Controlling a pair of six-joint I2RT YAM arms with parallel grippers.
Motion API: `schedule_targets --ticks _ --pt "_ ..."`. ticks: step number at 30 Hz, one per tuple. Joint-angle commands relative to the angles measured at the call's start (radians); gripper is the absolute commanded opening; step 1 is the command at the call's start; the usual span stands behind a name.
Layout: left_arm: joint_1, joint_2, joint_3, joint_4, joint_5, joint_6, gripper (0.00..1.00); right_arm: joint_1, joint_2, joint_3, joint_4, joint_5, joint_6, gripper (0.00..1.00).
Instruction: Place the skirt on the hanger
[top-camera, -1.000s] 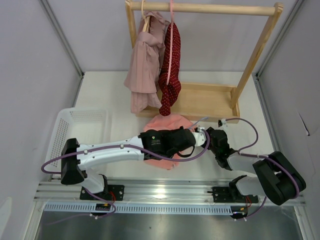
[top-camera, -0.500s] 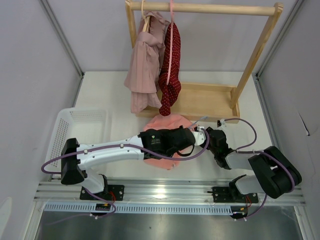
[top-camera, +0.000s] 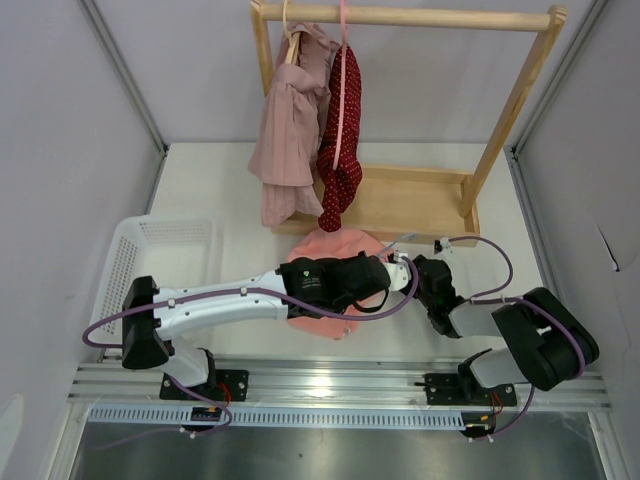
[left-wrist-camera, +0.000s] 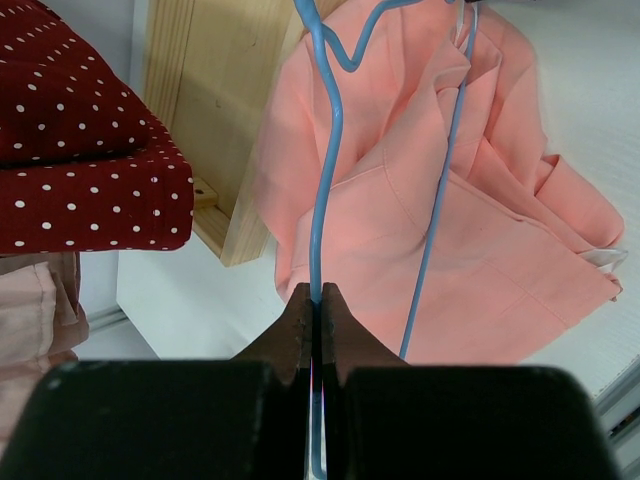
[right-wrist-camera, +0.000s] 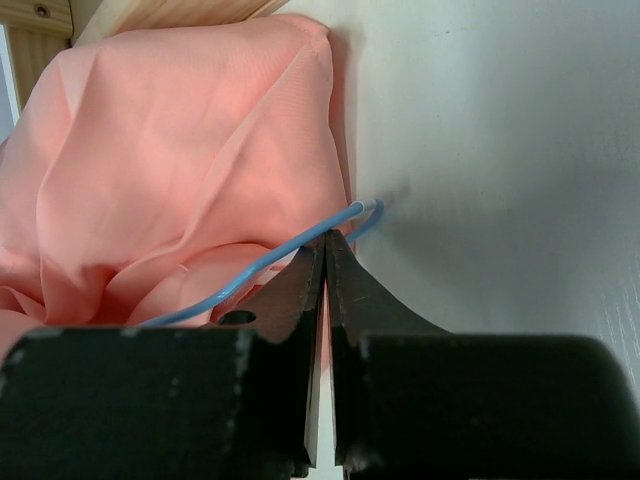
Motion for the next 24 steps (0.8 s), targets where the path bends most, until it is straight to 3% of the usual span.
schedule_targets --ticks 1,12,24 --pt "0.008 -0.02 -0.007 -0.034 0.021 0.001 0.0 0.01 -0.013 0.02 0.052 0.041 -0.019 0.03" --pt "0.008 -0.019 -0.011 -0.028 0.014 -0.008 0.0 0.049 -0.167 0.023 -0.06 0.075 -0.036 0.0" --pt "0.011 -0.02 -0.03 0.023 0.075 -0.022 0.0 0.084 -0.207 0.051 -0.141 0.058 -0.07 0.0"
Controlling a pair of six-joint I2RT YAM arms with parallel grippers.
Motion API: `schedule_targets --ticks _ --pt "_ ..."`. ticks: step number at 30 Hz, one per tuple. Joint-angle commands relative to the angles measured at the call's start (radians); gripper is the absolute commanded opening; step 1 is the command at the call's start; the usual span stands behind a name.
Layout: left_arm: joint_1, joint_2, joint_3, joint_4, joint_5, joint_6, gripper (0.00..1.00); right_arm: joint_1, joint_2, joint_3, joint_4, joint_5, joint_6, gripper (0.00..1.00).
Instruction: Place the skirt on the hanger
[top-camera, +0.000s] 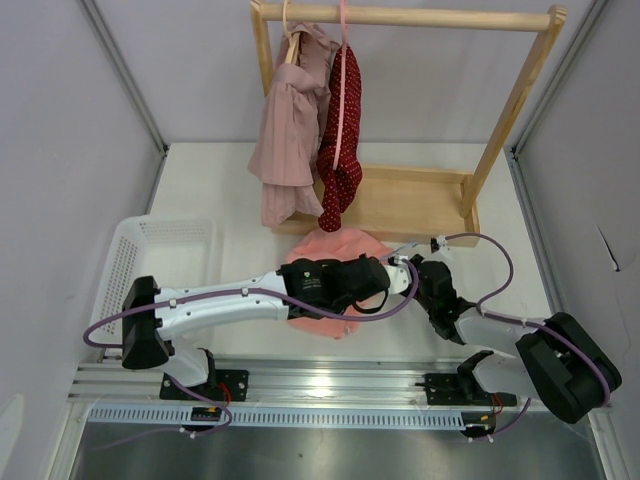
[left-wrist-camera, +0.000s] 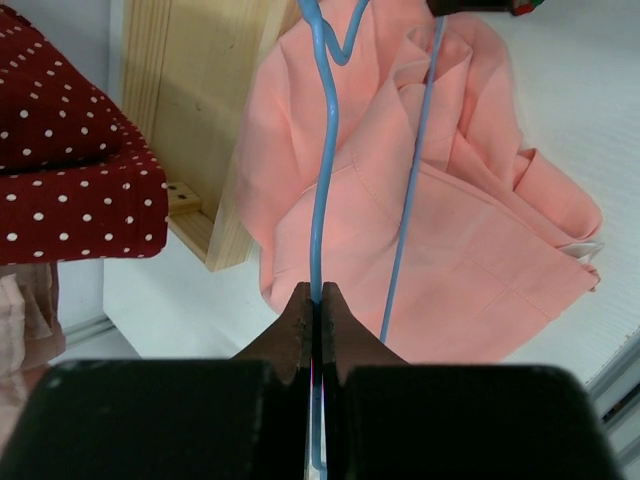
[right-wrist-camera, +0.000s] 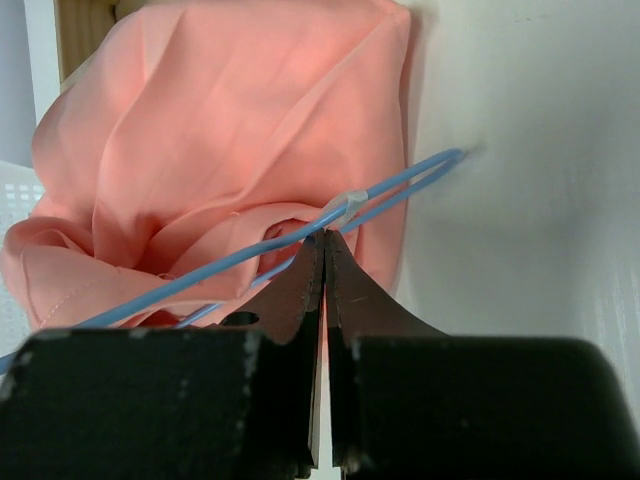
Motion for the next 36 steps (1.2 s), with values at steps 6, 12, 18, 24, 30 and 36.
schedule_targets --ticks 6,12,18,24,30,36 --pt "0.043 -0.027 -0.059 0.1 0.123 -0.047 0.0 0.038 -0.064 0.052 -0.065 0.044 -0.046 0.0" --pt "0.057 -0.019 -0.116 0.16 0.156 -0.079 0.0 0.043 -0.093 0.05 -0.129 0.043 -0.058 0.0" --pt "0.064 -0.022 -0.161 0.195 0.184 -0.105 0.0 0.041 -0.133 0.052 -0.191 0.044 -0.078 0.04" --pt "0.064 -0.042 -0.179 0.205 0.204 -0.108 0.0 0.041 -0.226 0.038 -0.292 0.066 -0.09 0.49" --pt "0.064 -0.017 -0.213 0.234 0.248 -0.093 0.0 0.018 -0.363 0.032 -0.442 0.141 -0.057 0.77" --pt "0.083 -0.094 -0.388 0.355 0.278 -0.179 0.0 -0.031 -0.564 0.02 -0.683 0.106 -0.099 0.8"
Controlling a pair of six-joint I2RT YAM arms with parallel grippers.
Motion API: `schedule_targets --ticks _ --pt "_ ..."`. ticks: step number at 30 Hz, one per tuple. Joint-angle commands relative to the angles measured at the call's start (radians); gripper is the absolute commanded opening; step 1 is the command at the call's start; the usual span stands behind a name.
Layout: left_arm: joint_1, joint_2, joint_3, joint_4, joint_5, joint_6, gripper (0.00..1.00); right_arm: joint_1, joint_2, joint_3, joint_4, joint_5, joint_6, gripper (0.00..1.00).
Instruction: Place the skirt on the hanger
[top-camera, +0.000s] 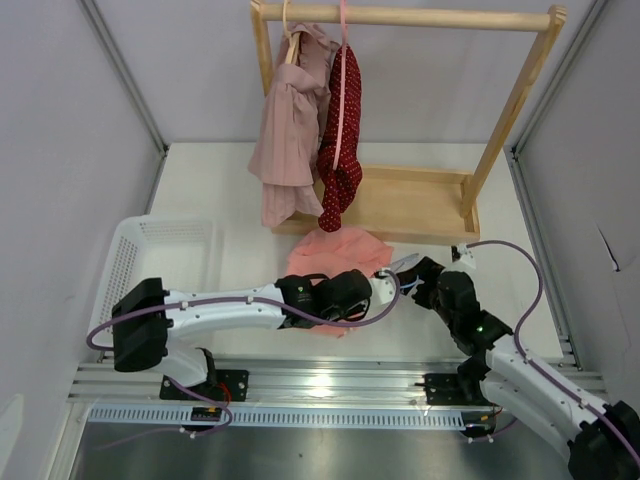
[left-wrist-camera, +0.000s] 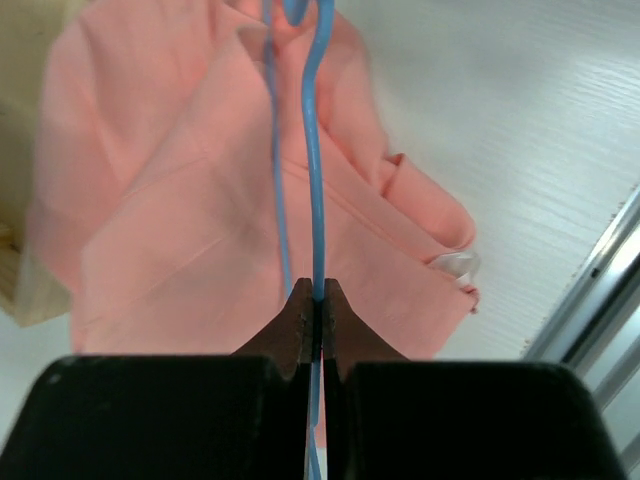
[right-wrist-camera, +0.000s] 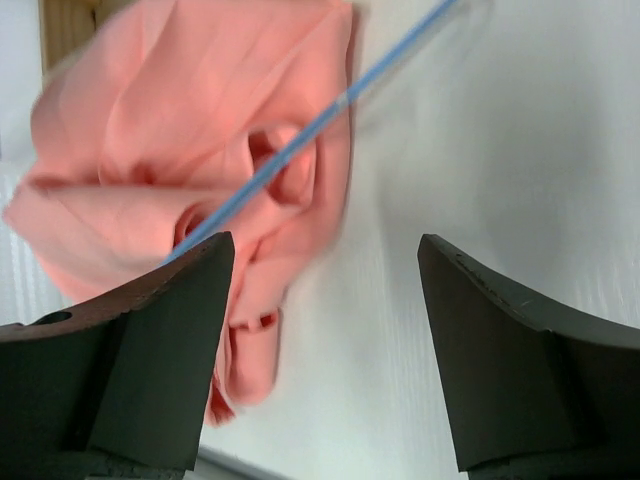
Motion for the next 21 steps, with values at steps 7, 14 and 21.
schedule_targets --ticks 7,14,21 --pt "0.028 -0.001 -0.037 0.041 0.06 -0.063 0.0 0.008 -0.143 0.046 -0.165 0.036 -0.109 0.78" --pt "0.077 0.068 0.033 0.014 0.139 -0.089 0.0 0.157 -0.129 0.049 -0.151 0.221 -0.095 0.79" --pt "0.15 0.067 0.079 0.002 0.243 -0.1 0.0 -0.067 0.022 0.134 -0.223 0.119 -0.11 0.85"
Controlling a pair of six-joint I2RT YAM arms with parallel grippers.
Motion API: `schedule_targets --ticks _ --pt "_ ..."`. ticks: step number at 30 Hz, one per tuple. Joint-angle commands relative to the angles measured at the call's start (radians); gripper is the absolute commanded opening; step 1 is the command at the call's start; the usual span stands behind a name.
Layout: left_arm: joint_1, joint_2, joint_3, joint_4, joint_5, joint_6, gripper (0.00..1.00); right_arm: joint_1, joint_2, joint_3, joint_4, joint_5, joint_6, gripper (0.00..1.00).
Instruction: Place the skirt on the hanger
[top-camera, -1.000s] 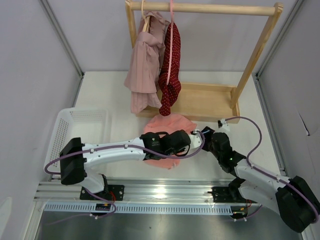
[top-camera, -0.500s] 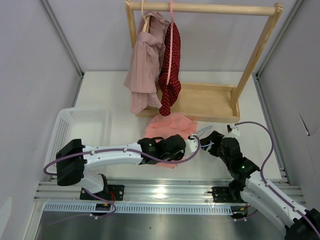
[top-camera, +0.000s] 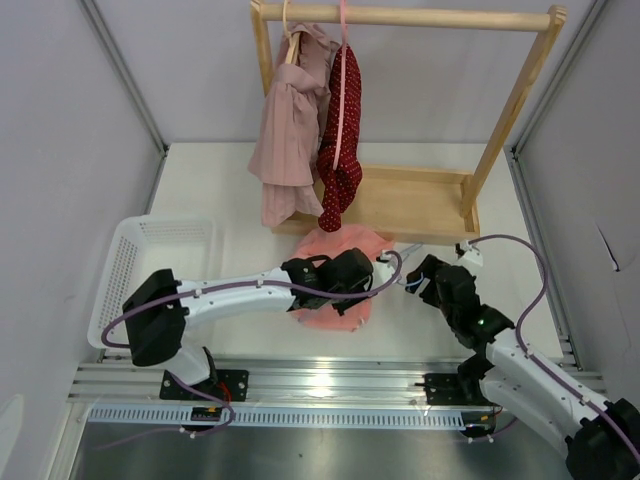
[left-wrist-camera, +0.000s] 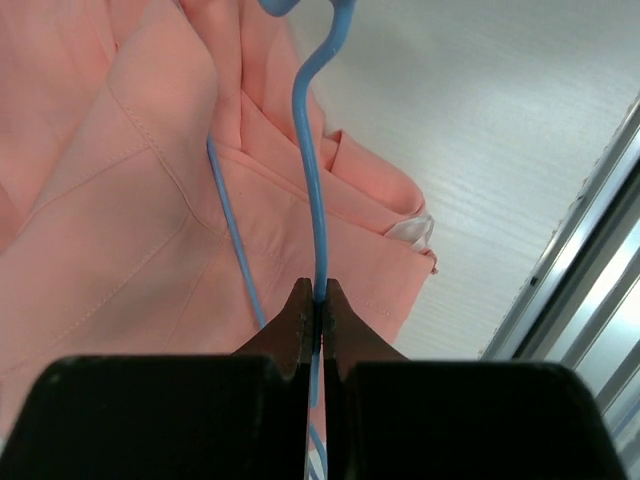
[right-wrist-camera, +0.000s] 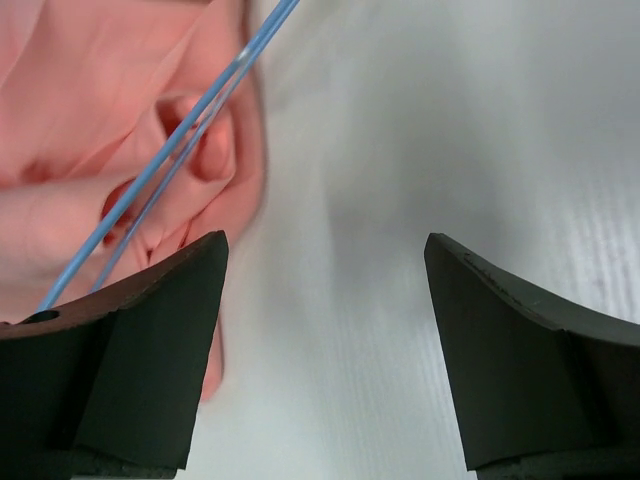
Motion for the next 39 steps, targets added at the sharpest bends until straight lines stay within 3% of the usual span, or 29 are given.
schedule_targets --ticks 1,9,17,23,26,31,34,39 --pt "0.054 -0.007 0.044 -0.009 0.019 -0.052 0.0 -0.151 0.066 0.081 -0.015 -0.045 -0.017 0.84" --pt "0.103 0.016 0.103 -0.067 0.105 -0.045 0.0 -0.296 0.062 0.115 0.023 -0.163 -0.062 0.88" --pt "0.113 0.017 0.098 -0.069 0.134 -0.034 0.0 -0.319 0.341 0.199 0.055 -0.247 -0.066 0.83" --pt "0.116 0.016 0.098 -0.067 0.132 -0.031 0.0 -0.357 0.402 0.211 0.104 -0.24 -0.065 0.84" --pt "0.123 0.022 0.106 -0.086 0.132 -0.034 0.0 -0.363 0.34 0.193 0.114 -0.254 -0.066 0.84" --pt "0.141 0.034 0.135 -0.124 0.141 -0.039 0.0 -0.353 -0.005 0.058 0.19 -0.378 -0.083 0.84" --pt "0.156 0.037 0.144 -0.141 0.167 -0.046 0.0 -0.31 -0.175 -0.018 0.247 -0.434 -0.107 0.81" --pt "0.173 0.063 0.163 -0.163 0.217 -0.056 0.0 -0.183 -0.306 -0.094 0.298 -0.422 -0.153 0.77"
